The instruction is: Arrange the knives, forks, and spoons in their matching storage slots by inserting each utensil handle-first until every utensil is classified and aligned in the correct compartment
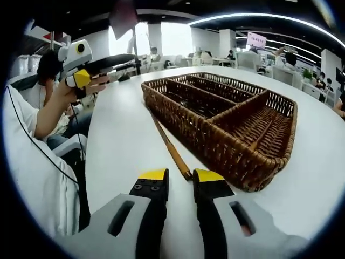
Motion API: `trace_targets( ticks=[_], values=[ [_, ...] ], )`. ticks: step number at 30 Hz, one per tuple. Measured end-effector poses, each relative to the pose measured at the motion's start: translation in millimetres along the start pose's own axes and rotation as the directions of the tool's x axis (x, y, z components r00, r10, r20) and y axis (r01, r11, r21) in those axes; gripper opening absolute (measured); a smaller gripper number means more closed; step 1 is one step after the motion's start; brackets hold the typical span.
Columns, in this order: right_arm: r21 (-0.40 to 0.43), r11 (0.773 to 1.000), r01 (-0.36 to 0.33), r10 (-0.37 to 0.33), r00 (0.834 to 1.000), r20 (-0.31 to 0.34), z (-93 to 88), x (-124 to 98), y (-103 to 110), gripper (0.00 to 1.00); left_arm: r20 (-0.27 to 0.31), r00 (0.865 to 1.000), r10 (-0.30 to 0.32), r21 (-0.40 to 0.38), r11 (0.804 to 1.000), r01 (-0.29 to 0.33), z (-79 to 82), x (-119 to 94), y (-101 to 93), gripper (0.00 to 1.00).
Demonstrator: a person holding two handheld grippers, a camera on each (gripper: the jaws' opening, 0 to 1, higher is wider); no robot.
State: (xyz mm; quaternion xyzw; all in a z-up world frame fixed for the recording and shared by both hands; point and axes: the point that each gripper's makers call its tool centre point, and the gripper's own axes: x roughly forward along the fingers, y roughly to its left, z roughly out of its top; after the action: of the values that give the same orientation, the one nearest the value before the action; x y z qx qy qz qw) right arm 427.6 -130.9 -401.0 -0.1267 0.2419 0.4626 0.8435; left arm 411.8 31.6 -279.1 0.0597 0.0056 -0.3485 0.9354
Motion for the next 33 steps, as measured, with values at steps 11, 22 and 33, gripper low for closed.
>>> trace_targets(
  ticks=[11, 22, 33],
  values=[
    [-0.050, 0.998, -0.045, 0.041, 0.996, -0.073, 1.7, 2, 15, 0.15, 0.004, 1.000, 0.009, -0.006, 1.000, -0.009, -0.7, -4, 3.2, 0.89],
    [-0.125, 0.989, -0.077, 0.057, 0.986, -0.155, 14.4, 12, 20, 0.15, 0.003, 1.000, 0.010, -0.010, 1.000, -0.010, -2.1, -6, 3.6, 0.89],
    [-0.166, 0.978, -0.124, 0.077, 0.961, -0.265, 17.7, 29, 21, 0.15, 0.002, 1.000, 0.012, -0.012, 1.000, -0.012, -2.3, -8, 7.6, 0.89]
  ],
)
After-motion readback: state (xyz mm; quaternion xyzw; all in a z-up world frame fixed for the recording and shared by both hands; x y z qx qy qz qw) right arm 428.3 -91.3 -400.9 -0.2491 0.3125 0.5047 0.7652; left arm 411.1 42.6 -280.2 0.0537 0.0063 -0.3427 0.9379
